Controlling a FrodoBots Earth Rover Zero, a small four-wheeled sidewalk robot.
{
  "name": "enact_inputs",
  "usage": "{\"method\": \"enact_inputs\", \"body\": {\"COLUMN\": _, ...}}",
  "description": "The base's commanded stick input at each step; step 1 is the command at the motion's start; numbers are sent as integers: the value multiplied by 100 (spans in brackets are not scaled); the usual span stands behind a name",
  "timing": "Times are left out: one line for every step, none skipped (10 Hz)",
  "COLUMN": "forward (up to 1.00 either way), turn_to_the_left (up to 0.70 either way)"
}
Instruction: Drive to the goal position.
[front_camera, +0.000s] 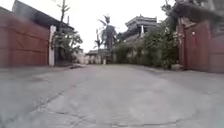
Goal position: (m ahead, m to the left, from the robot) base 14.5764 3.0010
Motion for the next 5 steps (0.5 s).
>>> {"method": "enact_inputs", "body": {"forward": 100, "turn_to_the_left": -30}}
{"method": "enact_inputs", "body": {"forward": 100, "turn_to_the_left": -18}}
{"method": "enact_inputs", "body": {"forward": 100, "turn_to_the_left": -7}}
{"method": "enact_inputs", "body": {"forward": 100, "turn_to_the_left": 0}}
{"method": "enact_inputs", "body": {"forward": 100, "turn_to_the_left": 0}}
